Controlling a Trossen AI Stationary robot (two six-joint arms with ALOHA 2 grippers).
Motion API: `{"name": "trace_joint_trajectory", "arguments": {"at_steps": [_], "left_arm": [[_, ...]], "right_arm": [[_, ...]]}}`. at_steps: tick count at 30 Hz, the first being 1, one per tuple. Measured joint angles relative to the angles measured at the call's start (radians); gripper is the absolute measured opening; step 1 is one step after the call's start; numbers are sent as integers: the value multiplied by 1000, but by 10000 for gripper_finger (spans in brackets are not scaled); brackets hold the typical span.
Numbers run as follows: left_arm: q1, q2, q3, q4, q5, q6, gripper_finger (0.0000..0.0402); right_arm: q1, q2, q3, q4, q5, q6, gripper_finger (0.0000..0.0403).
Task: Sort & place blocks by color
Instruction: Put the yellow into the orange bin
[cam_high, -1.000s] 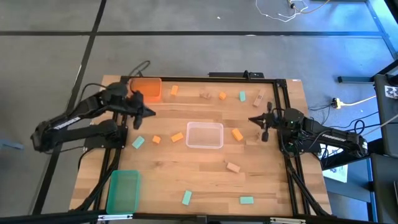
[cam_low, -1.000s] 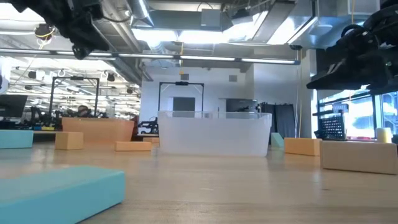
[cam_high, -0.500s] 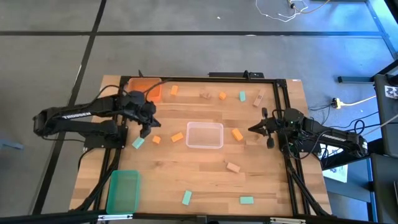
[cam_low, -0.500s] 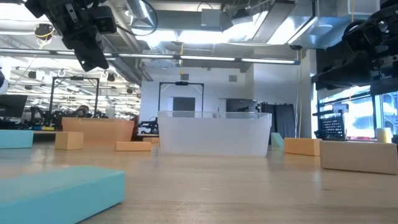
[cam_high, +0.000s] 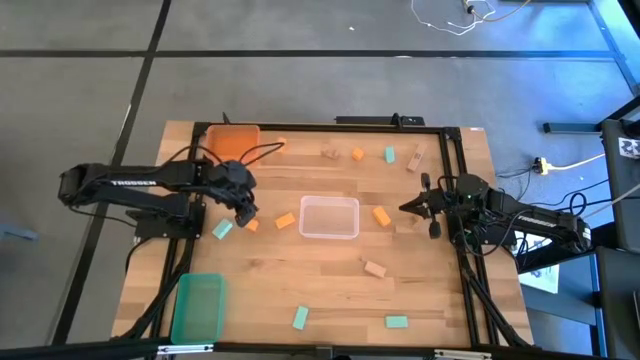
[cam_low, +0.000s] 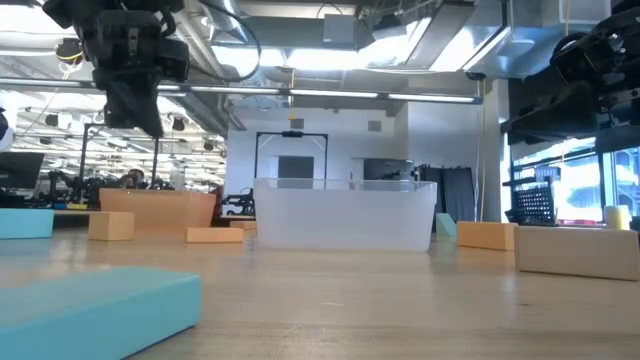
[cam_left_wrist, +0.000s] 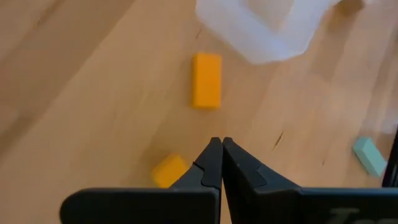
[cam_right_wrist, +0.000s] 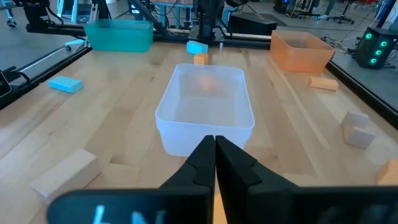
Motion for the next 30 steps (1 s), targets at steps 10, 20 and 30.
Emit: {"name": "trace_joint_trajectory", "arguments": {"at_steps": [10, 20, 30], "left_arm": [[4, 6, 0, -96, -19, -218, 0], [33, 5, 0, -93, -73, -226, 64], [32, 5, 0, -93, 0, -185, 210]], "right_arm": [[0, 0, 0, 0, 0, 0, 14], [0, 0, 0, 0, 0, -1, 14], [0, 0, 0, 0, 0, -1, 14]]}}
